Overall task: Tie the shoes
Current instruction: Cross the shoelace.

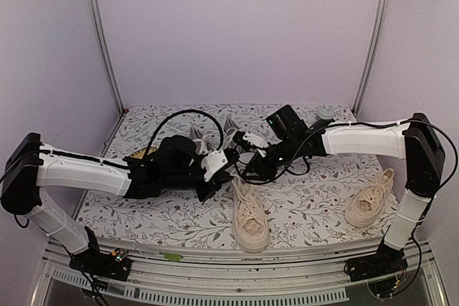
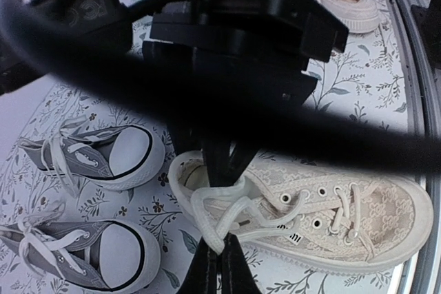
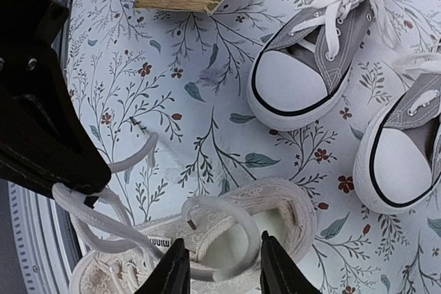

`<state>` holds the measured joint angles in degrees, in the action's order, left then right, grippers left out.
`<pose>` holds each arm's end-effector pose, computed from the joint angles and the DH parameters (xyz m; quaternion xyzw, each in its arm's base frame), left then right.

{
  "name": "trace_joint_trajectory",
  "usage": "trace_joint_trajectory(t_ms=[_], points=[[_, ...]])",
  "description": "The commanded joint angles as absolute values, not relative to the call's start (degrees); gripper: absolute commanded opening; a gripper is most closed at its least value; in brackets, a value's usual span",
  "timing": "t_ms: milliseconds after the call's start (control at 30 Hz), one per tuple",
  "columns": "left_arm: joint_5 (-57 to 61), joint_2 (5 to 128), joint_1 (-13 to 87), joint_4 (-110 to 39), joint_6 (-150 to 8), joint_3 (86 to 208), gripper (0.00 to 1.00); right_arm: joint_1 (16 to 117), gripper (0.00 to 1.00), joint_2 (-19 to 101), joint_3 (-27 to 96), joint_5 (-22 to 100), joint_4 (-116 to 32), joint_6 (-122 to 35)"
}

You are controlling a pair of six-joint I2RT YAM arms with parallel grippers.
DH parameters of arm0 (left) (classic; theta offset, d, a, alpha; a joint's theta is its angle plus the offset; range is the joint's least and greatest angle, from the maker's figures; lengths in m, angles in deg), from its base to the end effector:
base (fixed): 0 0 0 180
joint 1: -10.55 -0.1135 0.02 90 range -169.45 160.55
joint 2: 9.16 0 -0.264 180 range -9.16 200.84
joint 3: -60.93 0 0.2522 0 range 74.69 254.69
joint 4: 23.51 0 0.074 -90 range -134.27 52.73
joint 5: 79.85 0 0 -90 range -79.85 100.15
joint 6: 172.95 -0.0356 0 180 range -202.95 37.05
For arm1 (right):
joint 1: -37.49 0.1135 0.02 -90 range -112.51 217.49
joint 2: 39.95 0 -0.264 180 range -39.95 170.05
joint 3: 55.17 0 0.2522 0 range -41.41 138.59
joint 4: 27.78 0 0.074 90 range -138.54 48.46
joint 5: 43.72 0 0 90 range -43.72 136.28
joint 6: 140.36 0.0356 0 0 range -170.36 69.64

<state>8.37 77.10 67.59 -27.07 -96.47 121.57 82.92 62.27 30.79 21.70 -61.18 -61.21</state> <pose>0.1764 -0.2740 0.2145 0.5045 0.6994 -0.2001 0.4651 0.2609 0.2860 0.2198 -0.4973 0.7741 0.2909 0.2623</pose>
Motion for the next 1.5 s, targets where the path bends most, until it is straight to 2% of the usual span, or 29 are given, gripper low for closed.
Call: trace_joint_trajectory(t_ms=[0,233,400,467,600,767,1000,1133,1267,1333,1467], points=[[10.05,75.49,68.71,-26.91,-96.92,121.05,0.00,82.92,0.39,61.26,31.95,26.37,-64.93,-65.16],[10.65,74.31,68.73,-24.23,-96.45,119.96,0.00,82.37,0.47,56.40,28.39,24.40,-61.20,-66.56],[10.68,74.66,68.69,-23.91,-95.72,120.29,0.00,85.34,0.50,53.33,20.62,18.20,-50.13,-66.25],[10.64,74.66,68.69,-23.63,-95.36,120.39,0.00,86.35,0.47,52.61,18.44,17.78,-45.34,-65.73],[10.64,74.56,68.73,-22.95,-94.99,120.31,0.00,86.90,0.26,51.18,14.15,17.32,-36.44,-61.24],[11.46,74.73,68.71,-23.12,-95.02,120.31,0.00,87.23,0.15,51.75,10.81,16.93,-31.11,-57.63],[11.99,75.12,68.71,-23.17,-94.84,120.48,0.00,87.37,0.18,48.96,8.47,22.47,-31.39,-55.75],[11.64,74.87,68.73,-22.55,-94.76,120.40,0.00,87.44,0.25,42.28,4.72,23.89,-31.74,-56.28],[11.65,75.06,68.69,-22.19,-94.72,120.46,0.00,89.05,0.31,41.26,0.72,27.43,-29.57,-54.80],[11.39,75.11,68.72,-22.23,-94.71,120.80,0.00,90.39,0.30,42.53,0.17,27.69,-27.72,-53.64],[11.37,75.19,68.69,-22.48,-94.63,120.92,0.00,91.05,0.20,46.75,1.28,27.09,-24.86,-53.23]])
